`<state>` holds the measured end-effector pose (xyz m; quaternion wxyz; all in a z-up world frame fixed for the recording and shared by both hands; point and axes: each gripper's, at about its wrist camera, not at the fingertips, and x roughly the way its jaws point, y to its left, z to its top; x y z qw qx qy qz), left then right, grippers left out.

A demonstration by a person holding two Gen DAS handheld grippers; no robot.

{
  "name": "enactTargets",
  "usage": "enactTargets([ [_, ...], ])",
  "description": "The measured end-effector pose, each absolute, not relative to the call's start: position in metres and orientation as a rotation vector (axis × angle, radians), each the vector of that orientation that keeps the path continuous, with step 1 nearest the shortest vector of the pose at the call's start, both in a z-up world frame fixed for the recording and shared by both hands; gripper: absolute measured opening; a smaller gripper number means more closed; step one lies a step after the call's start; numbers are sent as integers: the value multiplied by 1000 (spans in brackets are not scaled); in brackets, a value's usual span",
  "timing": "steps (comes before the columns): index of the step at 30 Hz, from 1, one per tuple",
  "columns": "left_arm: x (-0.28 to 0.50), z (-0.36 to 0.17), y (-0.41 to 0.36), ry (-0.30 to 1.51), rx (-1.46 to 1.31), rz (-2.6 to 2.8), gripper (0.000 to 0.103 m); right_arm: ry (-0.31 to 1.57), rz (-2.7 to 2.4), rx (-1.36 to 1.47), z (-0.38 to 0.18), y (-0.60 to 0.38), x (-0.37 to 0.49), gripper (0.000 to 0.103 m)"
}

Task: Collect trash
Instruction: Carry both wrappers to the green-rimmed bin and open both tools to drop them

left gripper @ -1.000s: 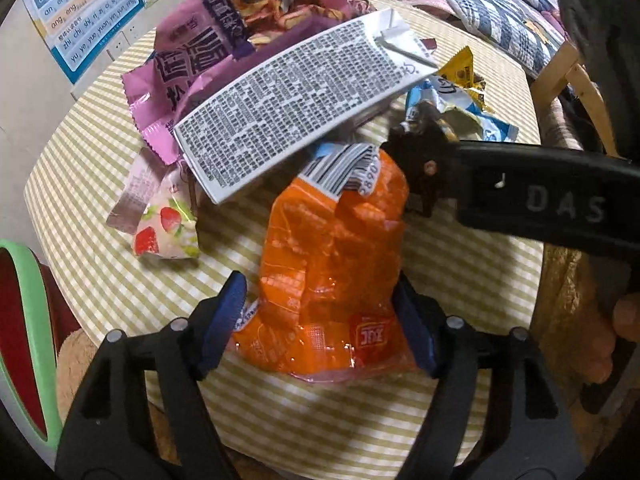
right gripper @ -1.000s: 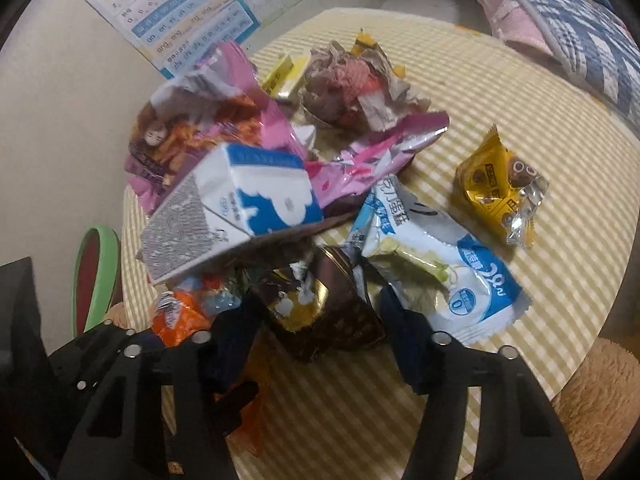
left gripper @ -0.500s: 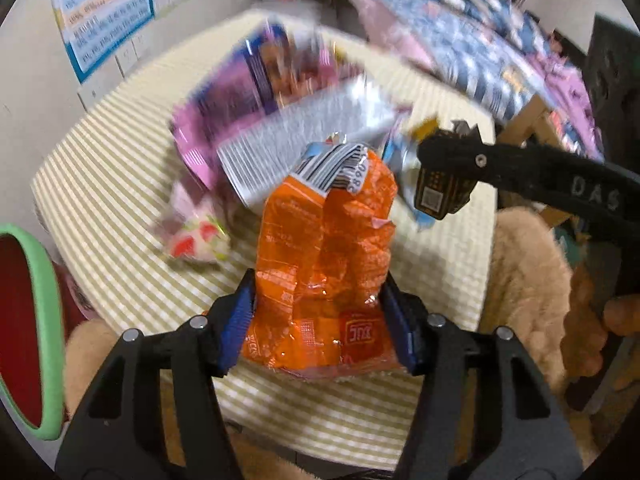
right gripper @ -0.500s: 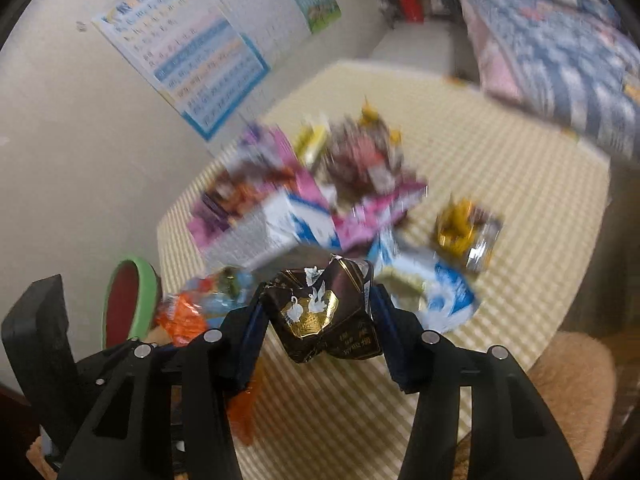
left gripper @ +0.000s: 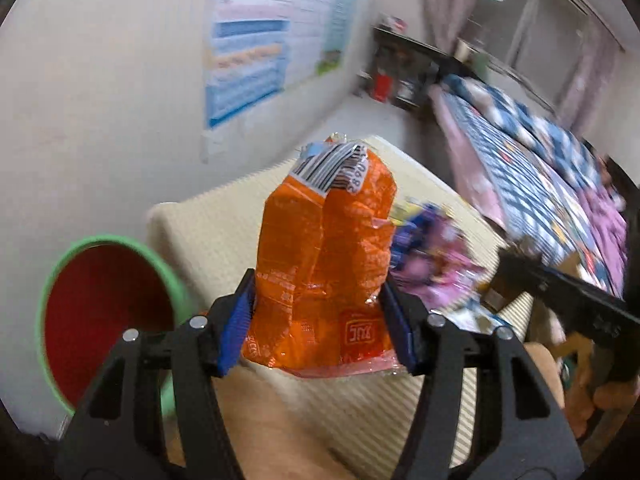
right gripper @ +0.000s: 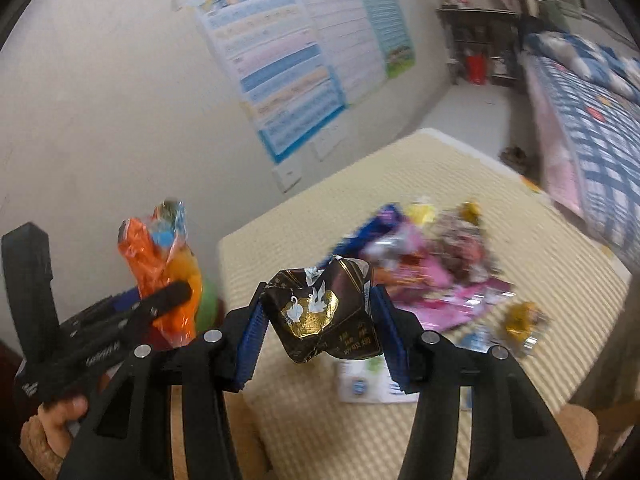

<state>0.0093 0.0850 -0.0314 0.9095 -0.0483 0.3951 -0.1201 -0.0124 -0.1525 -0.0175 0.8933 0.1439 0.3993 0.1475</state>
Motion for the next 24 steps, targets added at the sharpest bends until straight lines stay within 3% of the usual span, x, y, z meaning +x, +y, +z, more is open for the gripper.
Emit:
enactTargets([
  [13, -4, -81, 245, 894, -195, 174, 57, 997, 703, 228, -53, 31, 31, 50],
  [19, -9, -101, 272, 938, -223, 241, 57, 1052, 761, 228, -70, 83, 51, 51],
  [21, -9, -104, 274, 947, -231, 259, 62, 1057, 770, 236, -73, 93, 56, 52],
  [23, -7, -110, 278, 965, -244, 277, 65, 1056, 778, 239, -74, 99, 56, 60],
  [24, -7, -113, 280, 972, -251, 276, 67, 1055, 780, 240, -74, 100, 57, 69],
])
